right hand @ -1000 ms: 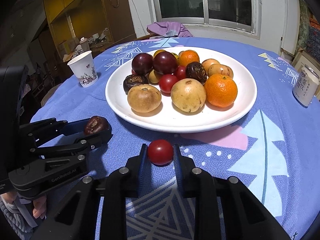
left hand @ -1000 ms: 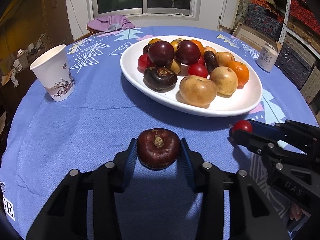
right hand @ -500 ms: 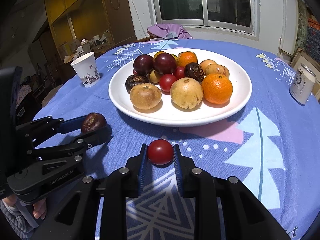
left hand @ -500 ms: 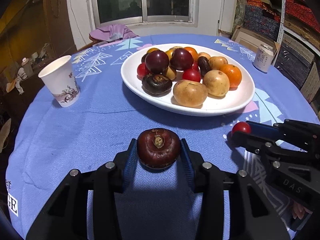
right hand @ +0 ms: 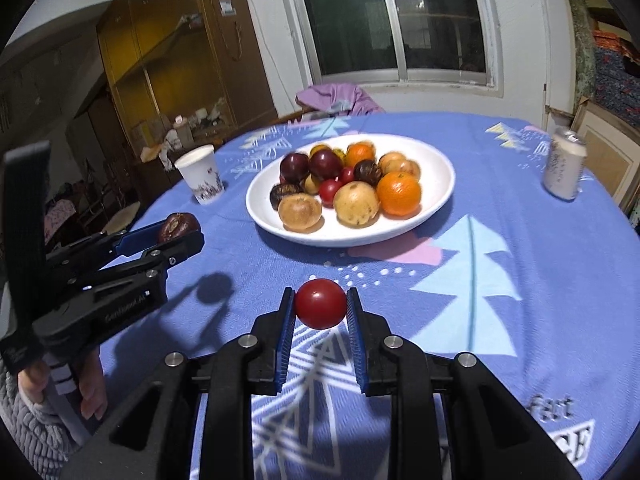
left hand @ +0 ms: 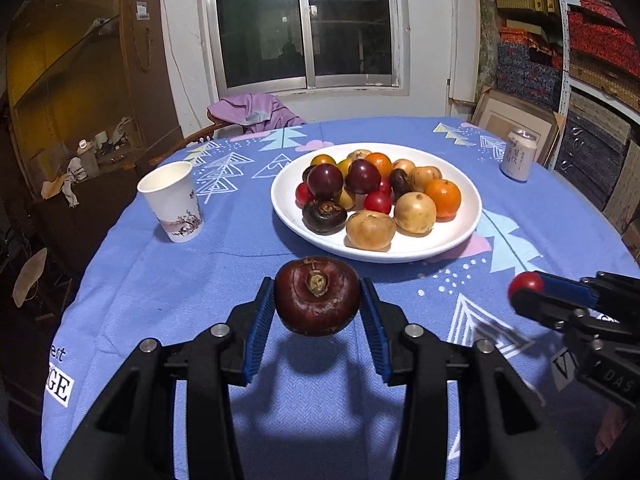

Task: Organize fruits
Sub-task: 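Place the purple fruit on the plate with the left tool while the right tool places the tomato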

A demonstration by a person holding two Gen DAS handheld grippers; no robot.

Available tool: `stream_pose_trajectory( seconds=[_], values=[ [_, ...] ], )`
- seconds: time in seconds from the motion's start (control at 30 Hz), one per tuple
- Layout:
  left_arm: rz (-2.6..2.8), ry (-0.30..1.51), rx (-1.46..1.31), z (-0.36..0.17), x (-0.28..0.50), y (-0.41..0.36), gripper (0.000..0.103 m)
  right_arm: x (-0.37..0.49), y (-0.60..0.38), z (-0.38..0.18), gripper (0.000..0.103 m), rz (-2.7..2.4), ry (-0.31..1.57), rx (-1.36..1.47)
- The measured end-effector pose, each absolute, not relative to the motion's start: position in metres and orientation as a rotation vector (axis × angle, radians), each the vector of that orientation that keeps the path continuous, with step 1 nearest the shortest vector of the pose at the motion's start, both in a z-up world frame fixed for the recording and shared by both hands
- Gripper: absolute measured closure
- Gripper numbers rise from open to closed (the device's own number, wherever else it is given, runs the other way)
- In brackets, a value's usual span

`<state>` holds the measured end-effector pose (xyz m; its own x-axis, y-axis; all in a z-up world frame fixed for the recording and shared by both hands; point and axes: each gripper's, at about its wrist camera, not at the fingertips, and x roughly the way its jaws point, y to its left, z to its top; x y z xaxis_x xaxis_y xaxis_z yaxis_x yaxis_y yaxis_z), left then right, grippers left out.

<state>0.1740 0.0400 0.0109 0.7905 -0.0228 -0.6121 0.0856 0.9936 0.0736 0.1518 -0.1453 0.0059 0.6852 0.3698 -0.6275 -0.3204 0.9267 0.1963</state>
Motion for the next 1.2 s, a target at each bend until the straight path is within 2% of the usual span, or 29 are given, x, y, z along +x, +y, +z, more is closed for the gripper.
stream_pose_trajectory(
  seconds=[0.37, 0.63, 0.83, 1.2],
  values=[
    [-0.035, 0.524, 0.121, 0.081, 0.166, 0.038, 0.061, 0.125, -0.188, 0.102, 0.077, 0.365, 0.497, 0.082],
    [-0.053, 0.473, 0.113, 0.12, 0.2, 0.026, 0.061, 0.16, -0.191, 0.152, 0.077, 0.373, 0.399, 0.104],
    [-0.075, 0.521, 0.112, 0.106, 0.253, 0.006, 0.061, 0.23, -0.177, 0.136, 0.077, 0.379, 0.467, 0.138],
    [-0.123, 0.702, 0.119, 0.015, 0.32, -0.018, 0.061, 0.341, -0.138, 0.035, 0.077, 0.341, 0.727, 0.079]
  ],
)
